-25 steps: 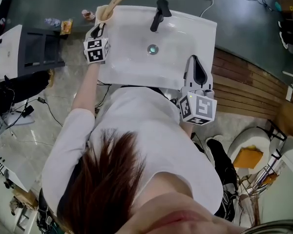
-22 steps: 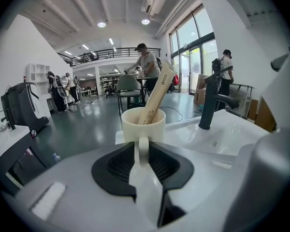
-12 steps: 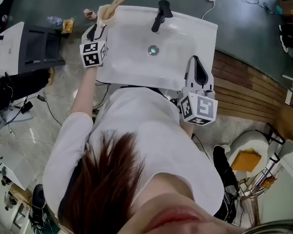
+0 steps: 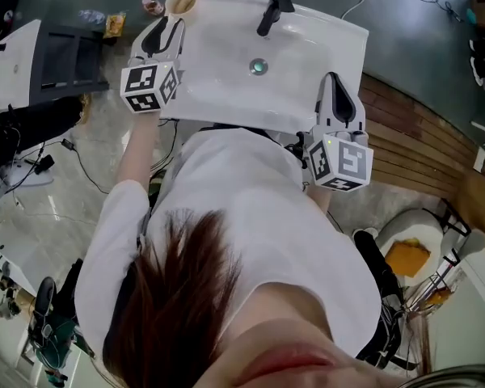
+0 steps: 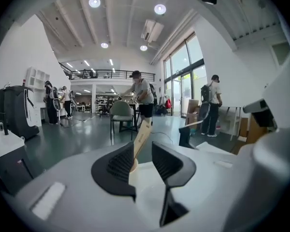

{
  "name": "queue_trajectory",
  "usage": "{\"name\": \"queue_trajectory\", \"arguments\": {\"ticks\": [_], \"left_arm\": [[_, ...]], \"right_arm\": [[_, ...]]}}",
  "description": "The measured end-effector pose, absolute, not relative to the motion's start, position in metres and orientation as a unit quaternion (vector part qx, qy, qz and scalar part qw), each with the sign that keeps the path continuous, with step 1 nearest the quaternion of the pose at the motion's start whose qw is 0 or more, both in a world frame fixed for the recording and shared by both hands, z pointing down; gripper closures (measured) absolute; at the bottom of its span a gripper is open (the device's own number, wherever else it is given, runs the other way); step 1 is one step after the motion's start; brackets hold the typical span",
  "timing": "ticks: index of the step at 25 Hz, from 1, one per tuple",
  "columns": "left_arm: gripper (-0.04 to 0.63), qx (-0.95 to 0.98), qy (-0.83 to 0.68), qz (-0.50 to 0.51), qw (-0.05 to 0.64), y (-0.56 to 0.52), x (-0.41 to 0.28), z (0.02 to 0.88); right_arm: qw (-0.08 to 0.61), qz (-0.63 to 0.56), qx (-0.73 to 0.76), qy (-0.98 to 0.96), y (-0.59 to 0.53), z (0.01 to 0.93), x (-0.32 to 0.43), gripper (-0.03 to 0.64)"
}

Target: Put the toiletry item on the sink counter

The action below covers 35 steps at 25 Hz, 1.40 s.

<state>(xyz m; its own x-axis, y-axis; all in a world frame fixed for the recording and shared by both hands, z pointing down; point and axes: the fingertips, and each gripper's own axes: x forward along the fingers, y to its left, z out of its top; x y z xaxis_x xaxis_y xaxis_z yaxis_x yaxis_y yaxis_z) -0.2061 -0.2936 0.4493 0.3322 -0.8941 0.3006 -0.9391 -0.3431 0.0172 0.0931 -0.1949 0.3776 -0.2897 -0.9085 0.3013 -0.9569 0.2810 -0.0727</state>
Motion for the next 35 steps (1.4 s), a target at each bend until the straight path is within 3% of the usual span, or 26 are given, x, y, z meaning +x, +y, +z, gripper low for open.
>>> {"name": "queue_trajectory", "arguments": {"ticks": [8, 14, 19, 25, 35], "left_arm": [[0.586, 0.854, -0.515, 0.045, 0.054, -0.264, -0.137, 0.346], [0.586, 0.869, -0.493, 0.026, 0.035, -0.233, -0.098, 0.287], [0.586, 0.888, -0.458, 0.021, 0.028, -0.323, -0.013, 0.280], [0.586, 0.869, -0.495, 0.017, 0.021, -0.202, -0.040, 0.266], [0.586, 0.868, -0.495, 0.015, 0.041, -0.169, -0.035, 0.280]], "right_arm": [[0.105, 0.106, 0.598, -0.788, -0.193, 0.362, 0.122, 0.606], [0.122, 0.103, 0.597, -0.786, -0.187, 0.346, 0.153, 0.606], [0.133, 0.109, 0.602, -0.780, -0.284, 0.350, 0.218, 0.606], [0.169, 0.102, 0.576, -0.793, -0.175, 0.340, 0.200, 0.606], [0.181, 0.110, 0.577, -0.788, -0.143, 0.358, 0.210, 0.606]]}}
